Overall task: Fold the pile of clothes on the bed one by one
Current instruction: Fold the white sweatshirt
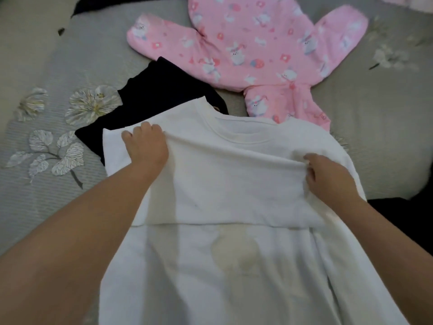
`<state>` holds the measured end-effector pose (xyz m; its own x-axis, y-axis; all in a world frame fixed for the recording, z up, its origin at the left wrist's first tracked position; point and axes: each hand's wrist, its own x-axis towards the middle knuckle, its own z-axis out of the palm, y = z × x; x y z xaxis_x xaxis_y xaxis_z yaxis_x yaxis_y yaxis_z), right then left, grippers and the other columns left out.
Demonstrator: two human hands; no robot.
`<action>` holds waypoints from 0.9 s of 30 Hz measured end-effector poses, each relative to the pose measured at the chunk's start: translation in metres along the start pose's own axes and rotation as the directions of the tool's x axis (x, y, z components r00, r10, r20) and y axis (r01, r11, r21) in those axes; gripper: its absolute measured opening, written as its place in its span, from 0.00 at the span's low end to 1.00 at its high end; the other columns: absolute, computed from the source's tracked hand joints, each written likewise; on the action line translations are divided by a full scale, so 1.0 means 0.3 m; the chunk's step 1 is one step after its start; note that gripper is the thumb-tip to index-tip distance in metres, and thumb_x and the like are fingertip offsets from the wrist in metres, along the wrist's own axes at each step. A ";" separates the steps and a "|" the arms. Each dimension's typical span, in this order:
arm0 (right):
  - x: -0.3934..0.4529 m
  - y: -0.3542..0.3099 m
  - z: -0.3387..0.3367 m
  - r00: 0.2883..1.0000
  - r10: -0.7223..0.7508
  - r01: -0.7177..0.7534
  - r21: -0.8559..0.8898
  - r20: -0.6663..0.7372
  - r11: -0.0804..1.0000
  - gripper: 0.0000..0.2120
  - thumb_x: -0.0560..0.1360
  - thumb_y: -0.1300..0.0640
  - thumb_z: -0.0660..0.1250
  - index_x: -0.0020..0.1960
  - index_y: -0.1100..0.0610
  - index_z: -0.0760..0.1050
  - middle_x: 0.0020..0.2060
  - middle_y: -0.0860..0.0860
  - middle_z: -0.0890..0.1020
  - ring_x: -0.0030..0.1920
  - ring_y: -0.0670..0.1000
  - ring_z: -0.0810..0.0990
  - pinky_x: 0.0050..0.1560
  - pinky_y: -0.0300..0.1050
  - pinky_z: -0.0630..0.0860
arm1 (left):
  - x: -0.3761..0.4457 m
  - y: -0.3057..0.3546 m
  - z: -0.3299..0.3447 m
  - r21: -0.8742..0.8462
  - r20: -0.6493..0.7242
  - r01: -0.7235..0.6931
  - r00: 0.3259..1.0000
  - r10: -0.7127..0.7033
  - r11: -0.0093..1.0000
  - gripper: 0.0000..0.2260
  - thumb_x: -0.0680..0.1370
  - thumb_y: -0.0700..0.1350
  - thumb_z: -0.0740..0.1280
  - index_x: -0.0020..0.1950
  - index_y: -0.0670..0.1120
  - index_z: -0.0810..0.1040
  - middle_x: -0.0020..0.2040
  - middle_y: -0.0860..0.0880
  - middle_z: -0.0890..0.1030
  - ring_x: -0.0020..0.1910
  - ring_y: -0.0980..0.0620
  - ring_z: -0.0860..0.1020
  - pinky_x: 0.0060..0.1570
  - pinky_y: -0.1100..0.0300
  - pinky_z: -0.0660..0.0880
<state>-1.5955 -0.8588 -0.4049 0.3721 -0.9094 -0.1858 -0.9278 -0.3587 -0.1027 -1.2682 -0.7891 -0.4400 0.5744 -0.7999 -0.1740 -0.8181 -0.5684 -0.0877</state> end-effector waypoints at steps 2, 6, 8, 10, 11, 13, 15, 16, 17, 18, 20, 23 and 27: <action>0.021 0.001 0.043 0.990 -0.094 0.084 -0.095 -0.108 0.992 0.20 0.69 0.71 0.65 0.60 0.67 0.73 0.53 0.67 0.78 0.51 0.66 0.78 0.46 0.57 0.74 | -0.019 0.027 0.020 0.024 0.068 0.043 0.997 -0.045 0.999 0.20 0.78 0.40 0.56 0.70 0.45 0.61 0.68 0.39 0.62 0.67 0.37 0.61 0.67 0.40 0.53; -0.067 0.023 0.145 0.971 -0.106 0.068 -0.177 -0.216 0.982 0.27 0.59 0.75 0.72 0.57 0.69 0.75 0.54 0.69 0.77 0.53 0.71 0.77 0.47 0.68 0.73 | -0.190 0.117 0.099 -0.094 0.049 -0.290 0.954 0.296 0.952 0.25 0.79 0.44 0.55 0.75 0.49 0.52 0.76 0.41 0.49 0.74 0.39 0.44 0.70 0.40 0.42; -0.161 0.052 0.189 0.968 -0.059 0.018 -0.167 -0.242 0.986 0.27 0.60 0.75 0.71 0.58 0.67 0.75 0.57 0.69 0.76 0.56 0.71 0.75 0.51 0.71 0.69 | -0.318 0.162 0.114 -0.143 -0.019 -0.519 0.853 0.522 0.843 0.23 0.75 0.44 0.60 0.71 0.43 0.65 0.72 0.36 0.62 0.71 0.34 0.57 0.66 0.35 0.53; -0.305 0.103 0.231 0.974 -0.001 -0.035 -0.157 -0.226 0.987 0.21 0.65 0.71 0.63 0.58 0.67 0.76 0.59 0.67 0.75 0.58 0.70 0.75 0.52 0.71 0.69 | -0.447 0.199 0.129 -0.106 -0.046 -0.645 0.763 0.645 0.757 0.22 0.69 0.44 0.64 0.62 0.39 0.75 0.64 0.34 0.72 0.63 0.31 0.69 0.56 0.31 0.64; -0.392 0.135 0.251 0.979 0.025 -0.058 -0.159 -0.204 0.986 0.21 0.66 0.68 0.58 0.57 0.67 0.77 0.59 0.66 0.76 0.57 0.69 0.75 0.52 0.70 0.69 | -0.508 0.212 0.137 -0.104 -0.027 -0.673 0.738 0.674 0.733 0.21 0.68 0.45 0.64 0.59 0.38 0.77 0.61 0.34 0.75 0.59 0.31 0.73 0.52 0.31 0.68; -0.581 0.207 0.285 0.984 0.082 -0.103 -0.133 -0.156 0.986 0.24 0.66 0.64 0.51 0.56 0.67 0.77 0.58 0.65 0.77 0.56 0.68 0.76 0.51 0.71 0.69 | -0.620 0.241 0.149 -0.097 0.049 -0.725 0.681 0.731 0.682 0.20 0.71 0.47 0.59 0.57 0.38 0.79 0.58 0.36 0.78 0.56 0.33 0.76 0.48 0.34 0.71; -0.772 0.271 0.301 0.978 0.186 -0.195 -0.088 -0.095 0.977 0.22 0.68 0.64 0.52 0.55 0.68 0.77 0.56 0.65 0.78 0.56 0.68 0.77 0.50 0.72 0.69 | -0.727 0.274 0.169 -0.101 0.118 -0.776 0.613 0.782 0.623 0.23 0.71 0.48 0.54 0.57 0.37 0.79 0.58 0.36 0.78 0.56 0.35 0.77 0.48 0.36 0.73; -0.864 0.300 0.307 0.966 0.251 -0.255 -0.075 -0.063 0.964 0.19 0.68 0.65 0.56 0.55 0.69 0.77 0.56 0.66 0.78 0.55 0.69 0.77 0.50 0.72 0.69 | -0.778 0.294 0.177 -0.115 0.142 -0.791 0.585 0.798 0.600 0.24 0.71 0.48 0.53 0.57 0.37 0.79 0.58 0.37 0.78 0.56 0.35 0.77 0.48 0.37 0.73; -0.951 0.326 0.312 0.946 0.324 -0.325 -0.058 -0.027 0.944 0.17 0.68 0.66 0.61 0.56 0.69 0.76 0.56 0.66 0.78 0.56 0.69 0.76 0.51 0.72 0.68 | -0.828 0.315 0.185 -0.129 0.160 -0.805 0.560 0.813 0.579 0.24 0.71 0.48 0.53 0.57 0.36 0.78 0.58 0.36 0.78 0.56 0.36 0.77 0.48 0.38 0.74; -1.032 0.353 0.321 0.911 0.413 -0.412 -0.029 0.015 0.911 0.18 0.69 0.67 0.65 0.58 0.69 0.75 0.58 0.67 0.76 0.59 0.69 0.74 0.55 0.72 0.67 | -0.876 0.339 0.194 -0.142 0.178 -0.815 0.537 0.824 0.562 0.24 0.71 0.48 0.53 0.56 0.35 0.78 0.57 0.36 0.78 0.56 0.36 0.77 0.48 0.39 0.74; -1.172 0.412 0.336 0.775 0.614 -0.625 0.035 0.148 0.780 0.22 0.72 0.62 0.67 0.64 0.68 0.69 0.65 0.66 0.70 0.67 0.66 0.66 0.64 0.67 0.61 | -0.968 0.394 0.213 -0.172 0.218 -0.830 0.493 0.843 0.530 0.24 0.71 0.48 0.54 0.56 0.34 0.78 0.57 0.36 0.78 0.55 0.35 0.77 0.47 0.39 0.75; -1.356 0.504 0.353 0.576 0.777 -0.808 0.032 0.252 0.589 0.31 0.73 0.51 0.67 0.69 0.67 0.62 0.68 0.66 0.64 0.70 0.64 0.61 0.67 0.63 0.58 | -1.107 0.461 0.254 -0.208 0.293 -0.849 0.420 0.859 0.486 0.25 0.71 0.49 0.54 0.56 0.34 0.78 0.57 0.35 0.78 0.55 0.35 0.77 0.46 0.39 0.75; -1.515 0.594 0.356 0.442 0.808 -0.883 0.027 0.389 0.469 0.40 0.70 0.47 0.70 0.73 0.61 0.54 0.72 0.61 0.59 0.71 0.60 0.59 0.69 0.58 0.56 | -1.246 0.489 0.333 -0.213 0.336 -0.811 0.462 0.821 0.544 0.31 0.72 0.55 0.47 0.67 0.36 0.69 0.68 0.35 0.67 0.68 0.35 0.64 0.65 0.42 0.59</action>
<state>-1.9271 -0.4870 -0.4432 -0.5753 -0.6097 -0.5452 -0.7631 0.6401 0.0895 -1.6059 -0.5542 -0.4858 -0.4154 -0.7716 -0.4818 -0.9052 0.2986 0.3023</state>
